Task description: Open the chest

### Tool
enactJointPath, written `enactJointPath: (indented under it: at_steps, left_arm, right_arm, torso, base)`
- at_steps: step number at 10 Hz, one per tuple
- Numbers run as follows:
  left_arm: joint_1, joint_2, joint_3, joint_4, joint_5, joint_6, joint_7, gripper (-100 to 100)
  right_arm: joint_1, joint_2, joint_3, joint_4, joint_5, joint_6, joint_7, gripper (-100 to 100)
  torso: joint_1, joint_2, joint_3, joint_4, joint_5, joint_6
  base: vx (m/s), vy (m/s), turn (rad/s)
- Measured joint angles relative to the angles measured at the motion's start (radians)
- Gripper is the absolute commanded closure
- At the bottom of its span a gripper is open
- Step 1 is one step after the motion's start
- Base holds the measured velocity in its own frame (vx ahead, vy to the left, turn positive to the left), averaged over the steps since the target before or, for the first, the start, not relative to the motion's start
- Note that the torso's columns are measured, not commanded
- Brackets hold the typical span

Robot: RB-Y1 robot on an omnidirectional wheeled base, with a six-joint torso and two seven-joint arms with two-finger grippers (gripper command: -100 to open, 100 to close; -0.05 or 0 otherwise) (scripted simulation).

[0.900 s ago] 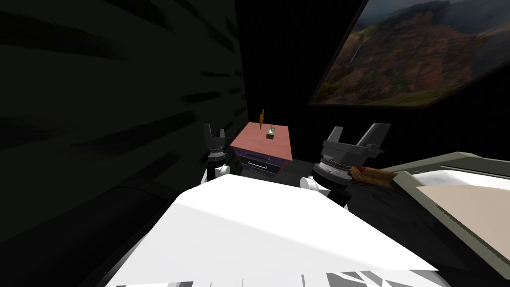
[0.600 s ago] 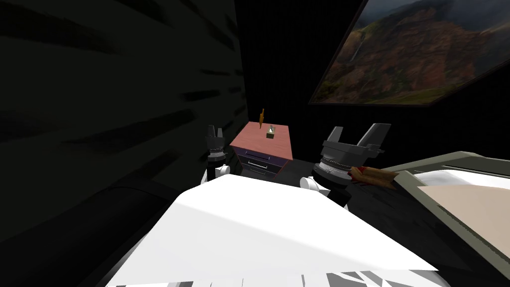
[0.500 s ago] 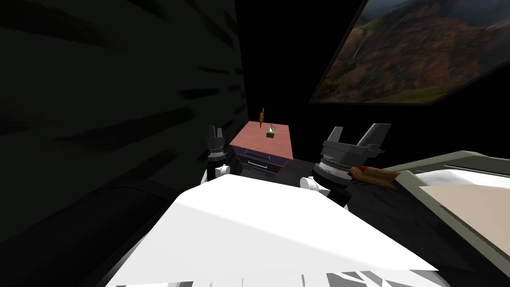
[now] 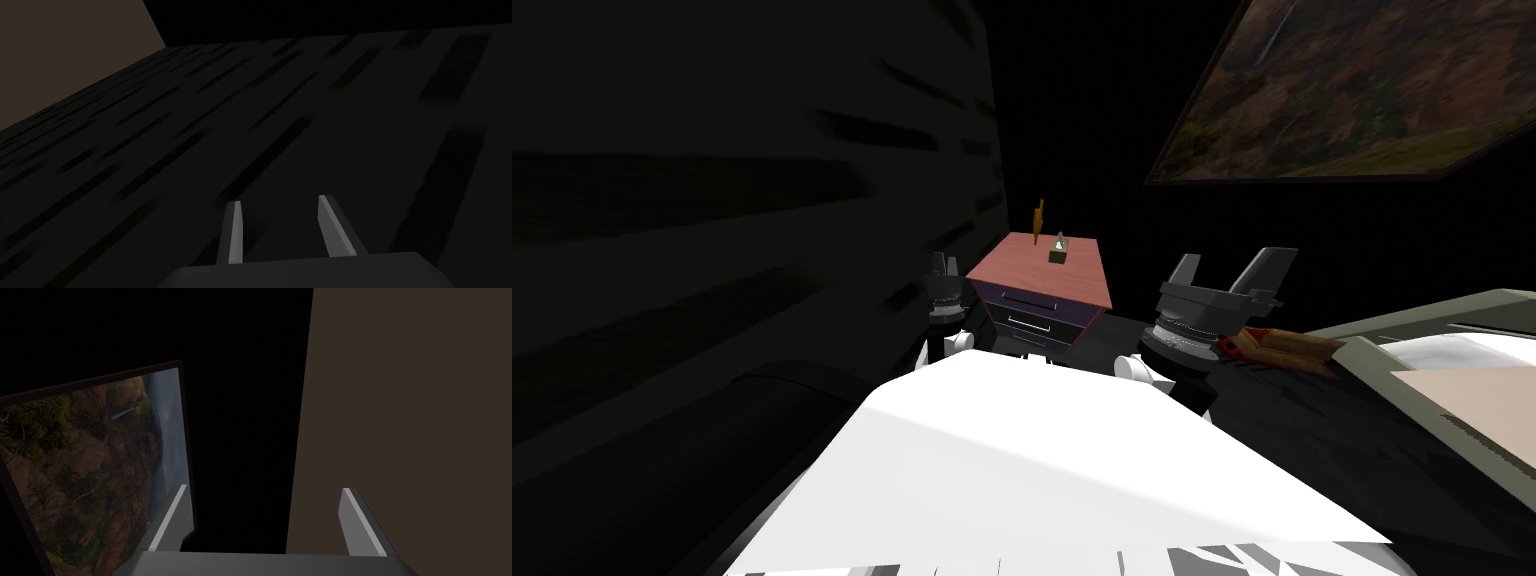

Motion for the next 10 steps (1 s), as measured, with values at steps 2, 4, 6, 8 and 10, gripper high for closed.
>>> enactJointPath:
  at_steps: [2, 4, 6, 8, 10]
  left_arm:
    - [-0.002, 0.016, -0.001, 0.011, -0.001, -0.006, -0.001, -100]
    - [-0.012, 0.043, -0.001, 0.049, -0.002, -0.029, -0.006, -100]
    - [-0.010, 0.063, -0.004, 0.080, -0.005, -0.055, -0.011, -100]
    - [-0.014, 0.077, -0.010, 0.134, -0.010, -0.095, -0.019, -100]
    - [-0.035, 0.090, -0.013, 0.201, -0.014, -0.137, -0.030, -100]
  right_arm:
    - [0.000, 0.000, 0.000, 0.000, 0.000, 0.000, 0.000, 0]
    - [0.000, 0.000, 0.000, 0.000, 0.000, 0.000, 0.000, 0]
    - [0.000, 0.000, 0.000, 0.000, 0.000, 0.000, 0.000, 0]
    - [0.000, 0.000, 0.000, 0.000, 0.000, 0.000, 0.000, 0]
    - [0.000, 0.000, 0.000, 0.000, 0.000, 0.000, 0.000, 0]
  torso:
    - [0.000, 0.107, -0.217, 0.107, 0.000, 0.000]
    - [0.000, 0.119, -0.241, 0.119, 0.000, 0.000]
    - [0.000, 0.120, -0.242, 0.121, 0.000, 0.000]
    - [0.000, 0.120, -0.242, 0.121, 0.000, 0.000]
    - [0.000, 0.120, -0.242, 0.121, 0.000, 0.000]
  base:
    - [0.012, -0.001, -0.024]
    - [0.013, 0.002, -0.030]
    - [0.018, 0.001, -0.031]
    - [0.022, 0.002, -0.043]
    - [0.023, 0.001, -0.039]
